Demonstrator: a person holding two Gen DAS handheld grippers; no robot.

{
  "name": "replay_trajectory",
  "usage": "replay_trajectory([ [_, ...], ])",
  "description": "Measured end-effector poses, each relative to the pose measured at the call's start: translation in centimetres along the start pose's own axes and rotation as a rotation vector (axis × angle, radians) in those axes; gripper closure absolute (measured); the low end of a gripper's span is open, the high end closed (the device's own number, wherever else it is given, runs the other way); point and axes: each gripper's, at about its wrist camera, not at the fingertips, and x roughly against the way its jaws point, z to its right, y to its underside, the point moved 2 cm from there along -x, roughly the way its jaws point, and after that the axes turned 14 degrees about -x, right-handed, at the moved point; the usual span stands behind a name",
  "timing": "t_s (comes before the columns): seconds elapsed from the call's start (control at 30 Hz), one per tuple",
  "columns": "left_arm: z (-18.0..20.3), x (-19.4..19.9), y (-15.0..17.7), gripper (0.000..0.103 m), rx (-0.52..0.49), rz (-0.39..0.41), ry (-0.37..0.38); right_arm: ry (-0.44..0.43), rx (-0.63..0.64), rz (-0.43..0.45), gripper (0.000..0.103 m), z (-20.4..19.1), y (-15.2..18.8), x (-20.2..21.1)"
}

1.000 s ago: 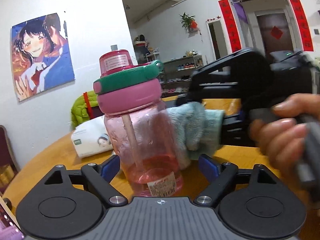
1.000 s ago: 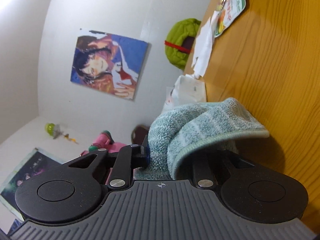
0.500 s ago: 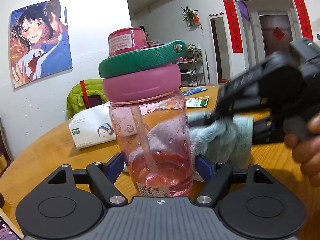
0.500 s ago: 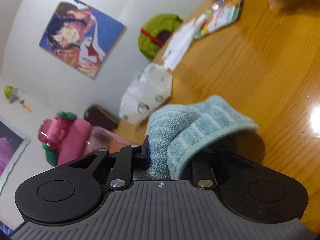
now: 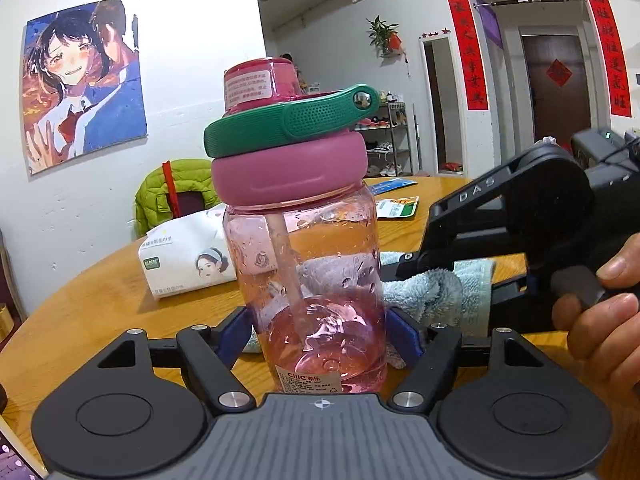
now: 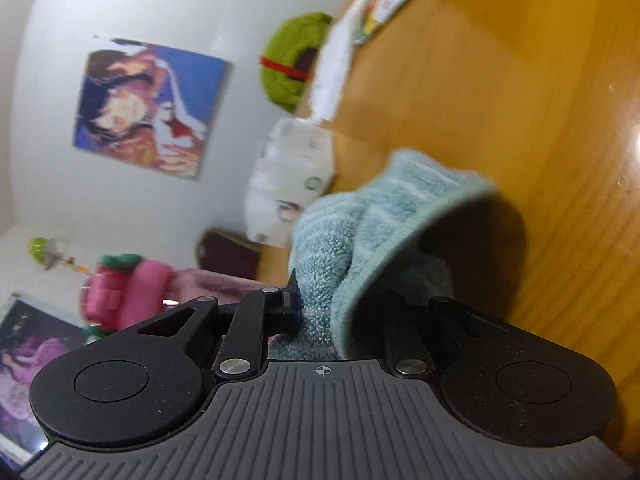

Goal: Clean container
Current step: 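Rub the towel around the bottle body with the right gripper while the left gripper holds the bottle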

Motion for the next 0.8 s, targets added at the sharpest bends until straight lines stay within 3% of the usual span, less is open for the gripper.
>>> replay_trajectory([
  [0.03,0.0,0.0,0.0,0.032,0.0,0.0,0.0,0.015,0.009,0.003,0.084,-0.1,0.1,-0.1],
  [0.07,0.0,0.0,0.0,0.032,0.0,0.0,0.0,-0.038,0.016,0.016,0.084,-0.5,0.2,0.3],
  [0.17,0.2,-0.3,0.1,0.032,-0.002,0.001,0.0,-0.312,-0.012,0.004,0.083,-1.6,-0.1,2.1],
  [0.2,0.2,-0.3,0.1,0.032,-0.002,0.001,0.0,-0.368,-0.017,-0.003,0.084,-1.9,-0.1,2.5],
  [0.8,0.3,-0.7,-0.1,0.032,-0.004,0.006,0.011,-0.287,-0.046,-0.008,0.082,-1.7,0.2,2.0],
])
